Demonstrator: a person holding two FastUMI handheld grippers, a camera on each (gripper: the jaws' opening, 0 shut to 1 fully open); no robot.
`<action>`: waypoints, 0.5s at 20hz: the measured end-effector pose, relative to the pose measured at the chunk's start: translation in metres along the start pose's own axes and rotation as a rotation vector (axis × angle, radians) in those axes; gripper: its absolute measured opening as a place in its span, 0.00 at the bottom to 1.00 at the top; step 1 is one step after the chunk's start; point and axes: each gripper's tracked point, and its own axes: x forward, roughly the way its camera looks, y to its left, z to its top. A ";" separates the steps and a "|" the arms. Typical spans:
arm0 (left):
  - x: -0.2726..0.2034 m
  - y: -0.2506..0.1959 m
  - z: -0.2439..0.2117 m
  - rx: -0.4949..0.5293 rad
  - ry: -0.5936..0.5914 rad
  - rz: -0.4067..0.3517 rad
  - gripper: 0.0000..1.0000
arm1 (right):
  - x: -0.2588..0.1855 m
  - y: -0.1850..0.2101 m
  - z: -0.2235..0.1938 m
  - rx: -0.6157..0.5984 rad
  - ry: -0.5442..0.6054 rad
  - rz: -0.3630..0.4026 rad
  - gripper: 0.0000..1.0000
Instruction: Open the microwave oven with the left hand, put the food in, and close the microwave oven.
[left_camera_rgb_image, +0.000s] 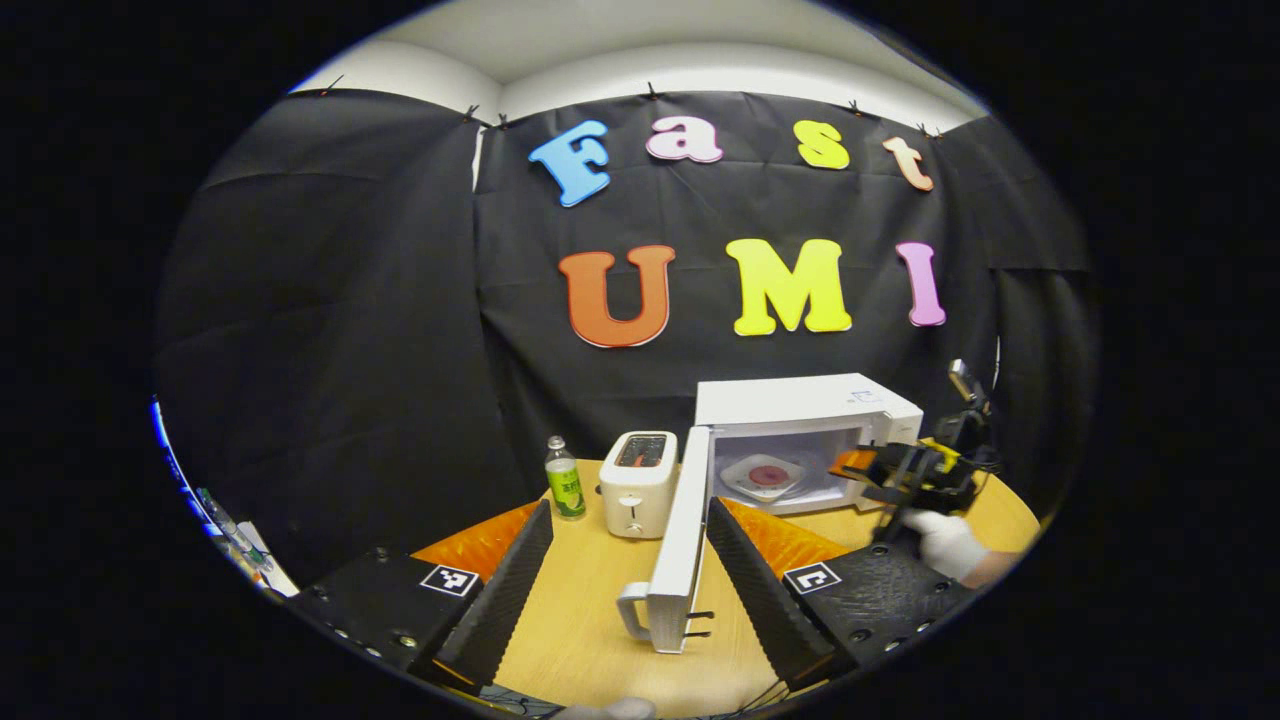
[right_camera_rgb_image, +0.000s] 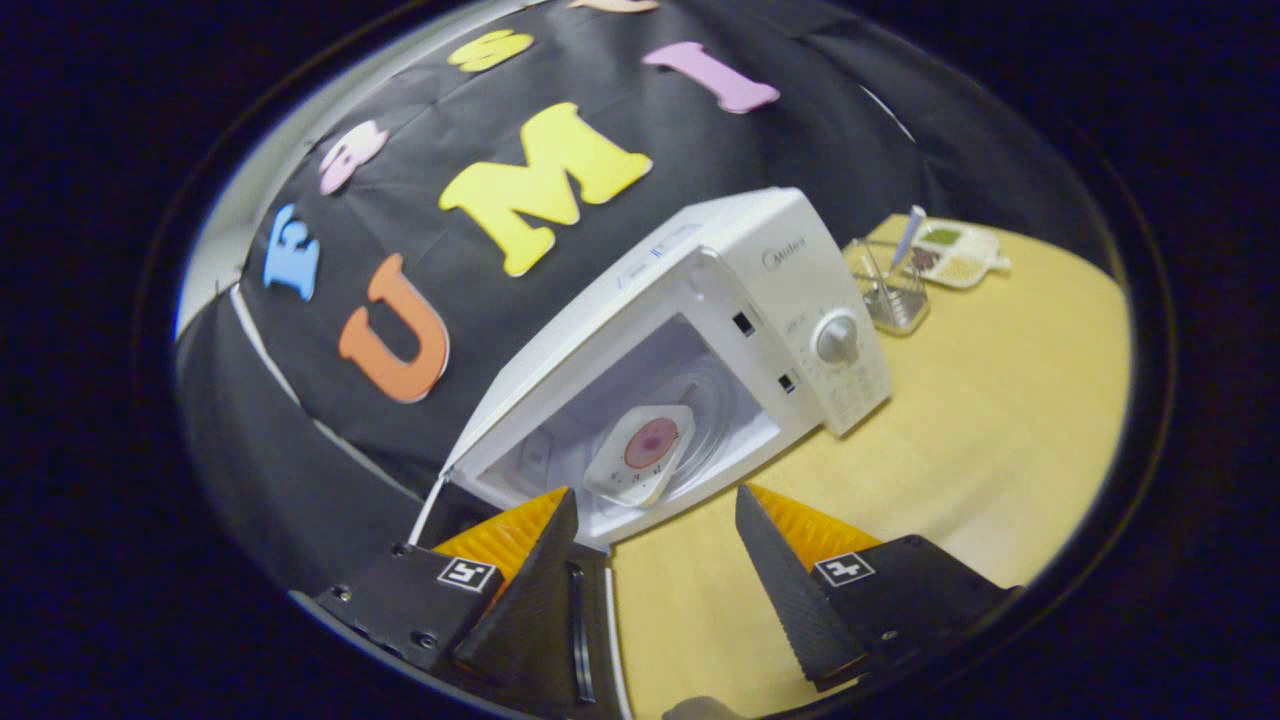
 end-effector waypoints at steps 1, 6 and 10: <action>0.003 0.010 -0.003 -0.011 -0.001 0.011 0.95 | -0.022 -0.005 0.008 -0.074 0.003 0.001 1.00; 0.020 0.046 -0.021 -0.020 -0.003 0.045 0.94 | -0.136 0.003 0.048 -0.325 -0.050 0.020 1.00; 0.036 0.057 -0.043 0.000 -0.003 0.047 0.95 | -0.194 0.020 0.063 -0.371 -0.075 0.061 0.91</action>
